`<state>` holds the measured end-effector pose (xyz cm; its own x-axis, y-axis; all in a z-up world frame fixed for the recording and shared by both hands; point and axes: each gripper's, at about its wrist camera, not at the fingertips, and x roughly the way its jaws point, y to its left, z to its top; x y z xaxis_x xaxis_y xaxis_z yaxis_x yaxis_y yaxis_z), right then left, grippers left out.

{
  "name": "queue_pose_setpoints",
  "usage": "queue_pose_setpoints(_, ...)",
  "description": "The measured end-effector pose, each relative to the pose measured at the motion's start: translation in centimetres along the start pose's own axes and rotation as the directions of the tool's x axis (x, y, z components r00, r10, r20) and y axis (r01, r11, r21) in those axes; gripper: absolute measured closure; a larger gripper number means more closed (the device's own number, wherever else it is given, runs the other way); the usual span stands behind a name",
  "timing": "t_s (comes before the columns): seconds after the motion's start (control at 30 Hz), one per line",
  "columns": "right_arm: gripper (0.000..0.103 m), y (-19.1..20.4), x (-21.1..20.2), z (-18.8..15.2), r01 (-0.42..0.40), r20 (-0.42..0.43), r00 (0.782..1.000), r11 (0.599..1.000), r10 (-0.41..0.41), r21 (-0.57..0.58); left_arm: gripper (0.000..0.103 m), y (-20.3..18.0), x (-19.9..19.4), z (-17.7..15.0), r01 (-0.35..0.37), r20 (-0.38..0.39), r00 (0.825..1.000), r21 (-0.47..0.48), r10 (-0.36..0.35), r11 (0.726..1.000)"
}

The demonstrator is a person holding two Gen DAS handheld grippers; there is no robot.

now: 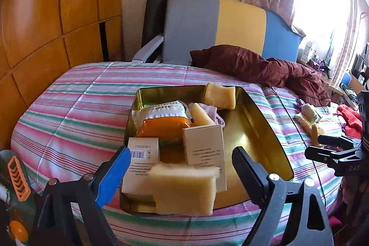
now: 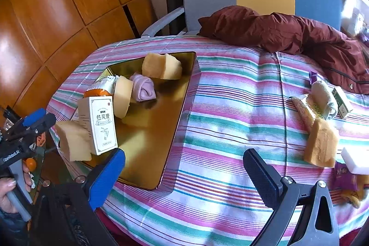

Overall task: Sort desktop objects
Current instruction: 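Withdraw both grippers from the tray toward the remaining items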

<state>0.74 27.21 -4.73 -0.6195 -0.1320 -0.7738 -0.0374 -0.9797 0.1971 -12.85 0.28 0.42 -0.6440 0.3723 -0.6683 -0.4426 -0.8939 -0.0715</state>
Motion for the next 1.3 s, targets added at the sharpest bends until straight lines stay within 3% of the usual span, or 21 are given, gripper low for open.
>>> queue_pose_setpoints(0.33, 0.0, -1.5, -1.2, -0.3, 0.056, 0.005, 0.998, 0.998, -0.056, -0.003, 0.012, -0.8, -0.4, 0.0, 0.001, 0.009, 1.0, 0.022, -0.002, 1.0)
queue_pose_setpoints(0.7, 0.0, -5.3, -3.4, -0.6, 0.163, -0.002, 0.987, 0.987, -0.163, 0.014, 0.012, -1.8, -0.3, 0.8, 0.039, 0.014, 0.999, 0.044, -0.04, 0.998)
queue_pose_setpoints(0.87, 0.0, -7.3, -4.5, -1.0, 0.197, 0.0, 0.98, 0.979, -0.197, 0.05, 0.012, -2.5, 0.2, 1.0, 0.024, 0.003, 1.0, 0.061, -0.024, 0.998)
queue_pose_setpoints(1.13, 0.0, -10.0, -6.2, -1.6, 0.237, 0.006, 0.971, 0.967, -0.239, 0.096, 0.012, -5.1, -0.2, 1.6, 0.127, 0.019, 0.991, 0.105, -0.13, 0.986)
queue_pose_setpoints(1.3, 0.0, -11.8, -7.6, -1.8, 0.26, 0.018, 0.964, 0.956, -0.264, 0.133, 0.012, -7.6, -0.1, 1.6, 0.26, 0.007, 0.965, 0.135, -0.264, 0.956)
